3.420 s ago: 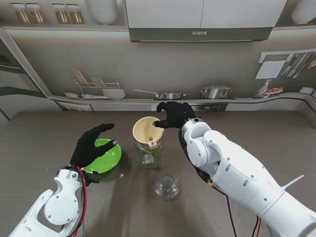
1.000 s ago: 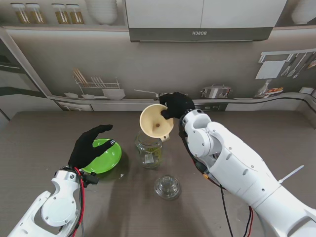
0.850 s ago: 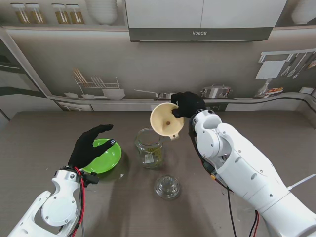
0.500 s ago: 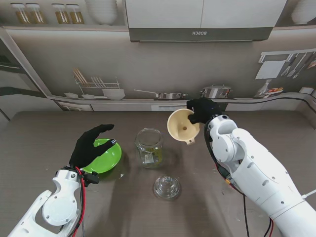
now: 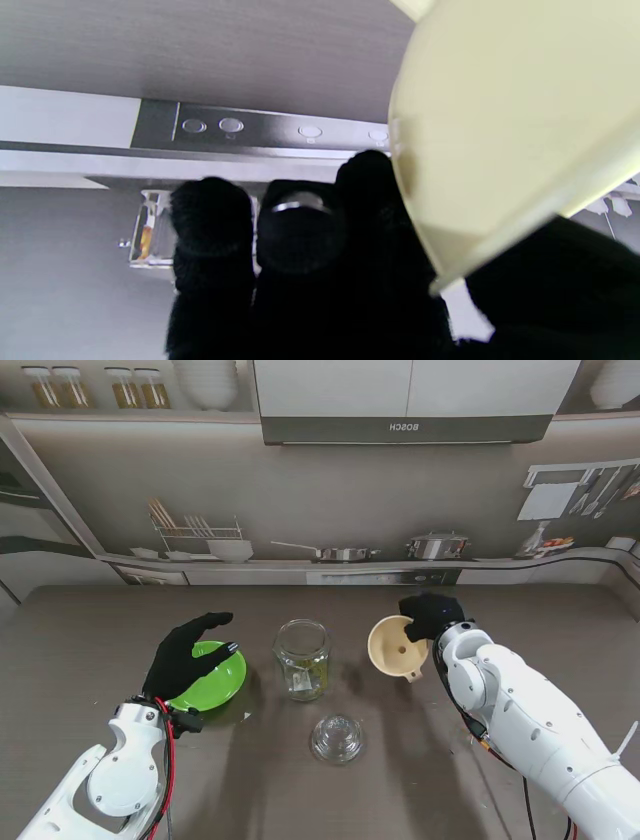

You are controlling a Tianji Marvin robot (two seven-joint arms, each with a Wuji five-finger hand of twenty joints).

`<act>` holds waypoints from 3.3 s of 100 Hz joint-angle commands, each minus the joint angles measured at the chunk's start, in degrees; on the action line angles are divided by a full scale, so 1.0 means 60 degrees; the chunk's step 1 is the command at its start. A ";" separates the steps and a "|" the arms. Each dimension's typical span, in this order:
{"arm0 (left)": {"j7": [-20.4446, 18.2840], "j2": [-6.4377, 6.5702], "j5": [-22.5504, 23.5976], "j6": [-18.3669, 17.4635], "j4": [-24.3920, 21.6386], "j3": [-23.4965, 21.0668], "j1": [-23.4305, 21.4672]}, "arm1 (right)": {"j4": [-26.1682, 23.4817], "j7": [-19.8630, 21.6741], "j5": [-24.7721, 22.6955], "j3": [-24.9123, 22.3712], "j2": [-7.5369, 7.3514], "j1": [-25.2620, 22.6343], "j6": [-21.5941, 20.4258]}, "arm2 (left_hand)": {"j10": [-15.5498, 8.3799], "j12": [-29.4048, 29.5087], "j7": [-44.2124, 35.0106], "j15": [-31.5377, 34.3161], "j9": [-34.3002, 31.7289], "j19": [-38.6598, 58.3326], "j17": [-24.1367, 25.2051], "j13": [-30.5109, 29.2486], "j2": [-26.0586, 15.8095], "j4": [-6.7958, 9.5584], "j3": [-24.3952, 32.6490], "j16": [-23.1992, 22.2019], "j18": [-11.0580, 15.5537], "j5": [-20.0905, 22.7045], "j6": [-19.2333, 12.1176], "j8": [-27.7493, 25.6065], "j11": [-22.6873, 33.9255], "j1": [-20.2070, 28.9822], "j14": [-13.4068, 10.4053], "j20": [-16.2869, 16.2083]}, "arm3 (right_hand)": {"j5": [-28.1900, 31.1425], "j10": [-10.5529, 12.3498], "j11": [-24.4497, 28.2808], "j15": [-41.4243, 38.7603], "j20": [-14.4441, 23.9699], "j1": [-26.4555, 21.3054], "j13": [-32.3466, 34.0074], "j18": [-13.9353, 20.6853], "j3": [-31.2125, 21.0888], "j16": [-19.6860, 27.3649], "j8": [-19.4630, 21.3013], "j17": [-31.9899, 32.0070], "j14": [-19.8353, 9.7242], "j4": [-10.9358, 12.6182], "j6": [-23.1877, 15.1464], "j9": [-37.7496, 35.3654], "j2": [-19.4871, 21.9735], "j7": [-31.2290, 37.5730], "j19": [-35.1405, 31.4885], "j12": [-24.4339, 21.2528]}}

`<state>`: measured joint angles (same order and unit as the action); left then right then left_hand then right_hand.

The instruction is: Pour mung beans into a glass jar with a funnel

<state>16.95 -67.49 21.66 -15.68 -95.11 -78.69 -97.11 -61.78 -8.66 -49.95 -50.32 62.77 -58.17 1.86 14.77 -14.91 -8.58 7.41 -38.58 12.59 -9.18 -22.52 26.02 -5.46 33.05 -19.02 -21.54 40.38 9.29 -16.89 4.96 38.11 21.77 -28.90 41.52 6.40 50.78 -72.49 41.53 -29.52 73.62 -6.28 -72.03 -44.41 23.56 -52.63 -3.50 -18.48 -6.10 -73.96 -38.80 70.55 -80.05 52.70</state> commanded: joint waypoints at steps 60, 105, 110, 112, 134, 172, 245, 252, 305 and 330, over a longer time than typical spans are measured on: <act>-0.0257 -0.0020 -0.0066 0.0124 -0.0013 0.0026 -0.0012 | 0.1555 -0.0957 0.0473 0.1552 0.0371 0.0585 0.0093 | -0.0134 0.0017 -0.0004 -0.0092 -0.0225 -0.0342 0.0110 -0.0150 -0.0441 0.0336 -0.0216 0.0079 0.0374 0.0045 -0.0181 -0.0028 0.0009 0.0196 -0.0181 0.0066 | -0.0239 0.0162 -0.0289 0.1428 -0.0003 0.0001 0.0320 -0.0266 -0.0235 0.0569 -0.0226 0.0423 0.0014 -0.0022 -0.0617 0.0189 0.0270 0.0155 0.0357 -0.0732; -0.0282 -0.0015 -0.0074 0.0101 -0.0016 -0.0005 -0.0039 | 0.1545 -0.1293 0.0571 0.1685 0.0450 0.0187 0.0200 | -0.0068 0.0015 -0.0007 -0.0094 -0.0235 -0.0357 0.0111 -0.0142 -0.0452 0.0339 -0.0235 0.0081 0.0369 0.0042 -0.0168 -0.0030 0.0009 0.0196 -0.0195 0.0090 | -0.0722 -0.0026 -0.0615 0.2342 0.0012 0.0991 0.0310 -0.0408 -0.0144 0.0871 -0.0985 0.0729 0.0136 0.0247 -0.0288 0.0870 0.0133 -0.0644 0.0388 -0.0939; -0.0295 -0.0012 -0.0079 0.0107 -0.0018 -0.0004 -0.0042 | 0.1531 -0.1299 0.0573 0.1692 0.0454 0.0161 0.0226 | -0.0088 0.0015 -0.0004 -0.0096 -0.0237 -0.0360 0.0119 -0.0138 -0.0454 0.0340 -0.0238 0.0083 0.0372 0.0035 -0.0159 -0.0030 0.0009 0.0195 -0.0195 0.0092 | -0.0813 -0.0080 -0.0725 0.2668 -0.0010 0.1169 0.0303 -0.0465 -0.0109 0.0985 -0.1045 0.0797 0.0234 0.0339 -0.0266 0.1084 0.0203 -0.0809 0.0438 -0.1002; -0.0301 -0.0011 -0.0079 0.0108 -0.0019 -0.0005 -0.0043 | 0.1519 -0.1298 0.0574 0.1690 0.0455 0.0147 0.0246 | -0.0081 0.0015 -0.0010 -0.0097 -0.0238 -0.0361 0.0122 -0.0136 -0.0451 0.0340 -0.0238 0.0083 0.0365 0.0049 -0.0177 -0.0032 0.0009 0.0197 -0.0192 0.0093 | -0.0843 -0.0110 -0.0762 0.2779 -0.0021 0.1265 0.0297 -0.0494 -0.0092 0.1019 -0.1054 0.0827 0.0243 0.0383 -0.0219 0.1175 0.0264 -0.0897 0.0464 -0.1022; -0.0331 -0.0004 -0.0078 0.0109 -0.0017 -0.0008 -0.0047 | 0.1397 -0.1265 0.0476 0.1669 0.0428 0.0072 0.0427 | -0.0084 0.0015 -0.0004 -0.0102 -0.0241 -0.0361 0.0122 -0.0134 -0.0462 0.0342 -0.0253 0.0086 0.0368 0.0040 -0.0177 -0.0030 0.0007 0.0199 -0.0212 0.0097 | -0.1056 -0.0304 -0.1020 0.4469 -0.0159 0.2237 0.0242 -0.0835 0.0166 0.1475 -0.0556 0.1077 0.0565 0.1133 -0.0194 0.2287 0.0696 -0.2066 0.0791 -0.1530; -0.0341 -0.0001 -0.0065 0.0131 -0.0021 -0.0014 -0.0056 | 0.0974 -0.0785 0.0155 0.1473 0.0259 -0.0066 0.0714 | -0.0071 0.0002 -0.0009 -0.0099 -0.0277 -0.0364 0.0129 -0.0139 -0.0472 0.0343 -0.0282 0.0084 0.0369 0.0045 -0.0187 -0.0033 0.0019 0.0191 -0.0196 0.0104 | -0.2581 -0.0804 -0.1766 0.6349 -0.0291 0.3332 -0.0892 -0.1172 0.1652 0.1933 0.0730 0.1955 0.1196 0.2134 0.0167 0.4743 0.1034 -0.3706 0.1606 -0.2606; -0.0361 0.0012 -0.0010 0.0110 -0.0032 -0.0063 -0.0089 | -0.1889 0.0300 -0.0519 -0.0858 -0.0044 -0.1749 0.0704 | -0.0060 -0.0002 0.0007 -0.0100 -0.0260 -0.0351 0.0118 -0.0139 -0.0481 0.0354 -0.0359 0.0081 0.0354 -0.0005 -0.0182 -0.0029 0.0013 0.0190 -0.0180 0.0096 | -0.4957 -0.1480 -0.3004 0.9281 -0.0755 0.4659 -0.5351 -0.2116 0.4688 0.4001 0.0381 0.4724 0.2570 0.2636 0.0462 0.8682 0.2046 -0.5303 0.4470 -0.4823; -0.0366 0.0013 -0.0011 0.0106 -0.0031 -0.0065 -0.0094 | -0.2546 0.0553 -0.0559 -0.1157 -0.0079 -0.2173 0.0559 | -0.0064 -0.0001 0.0006 -0.0102 -0.0249 -0.0354 0.0127 -0.0138 -0.0488 0.0354 -0.0363 0.0082 0.0373 0.0001 -0.0213 -0.0028 0.0009 0.0189 -0.0191 0.0097 | -0.4749 -0.1438 -0.3018 0.9213 -0.0718 0.4533 -0.5213 -0.2033 0.4595 0.3975 0.0417 0.4614 0.2658 0.2644 0.0327 0.8452 0.1933 -0.5347 0.4398 -0.4819; -0.0361 0.0011 -0.0031 0.0082 -0.0060 -0.0096 -0.0130 | -0.4801 0.0717 -0.0635 -0.1739 -0.0136 -0.3978 -0.0554 | -0.0045 0.0003 0.0000 -0.0107 -0.0259 -0.0351 0.0124 -0.0133 -0.0492 0.0357 -0.0371 0.0084 0.0370 0.0015 -0.0201 -0.0031 0.0012 0.0204 -0.0171 0.0091 | -0.3636 -0.1207 -0.3315 0.8526 -0.0254 0.4154 -0.4120 -0.1576 0.4376 0.3412 0.0999 0.3841 0.2318 0.2649 -0.0209 0.7233 0.1394 -0.5449 0.3425 -0.4555; -0.0366 0.0011 -0.0045 0.0060 -0.0087 -0.0131 -0.0164 | -0.5483 0.1773 -0.0341 -0.1884 -0.0297 -0.4535 -0.1300 | -0.0045 0.0006 -0.0001 -0.0103 -0.0244 -0.0354 0.0134 -0.0142 -0.0496 0.0357 -0.0368 0.0083 0.0350 0.0018 -0.0218 -0.0031 0.0006 0.0200 -0.0192 0.0090 | -0.3648 -0.1228 -0.3194 0.7379 0.0308 0.3984 -0.3735 -0.1250 0.4299 0.2579 0.1323 0.3492 0.1990 0.2728 -0.0487 0.7148 0.1154 -0.5523 0.2609 -0.4161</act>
<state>15.78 -67.32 21.52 -15.17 -95.17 -79.33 -97.80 -94.39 2.50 -51.15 -62.57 61.18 -84.51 -5.48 14.88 -14.91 -8.59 7.41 -39.31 11.98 -9.17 -22.52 24.47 -5.46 31.67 -19.02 -21.49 40.38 9.29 -16.89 5.10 38.12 21.77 -28.90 19.75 -1.35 31.09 -26.26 41.57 -5.38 49.47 -15.40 -45.22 -27.43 29.47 -31.06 8.72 -4.29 -7.68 -30.77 -30.54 37.66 -61.58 26.56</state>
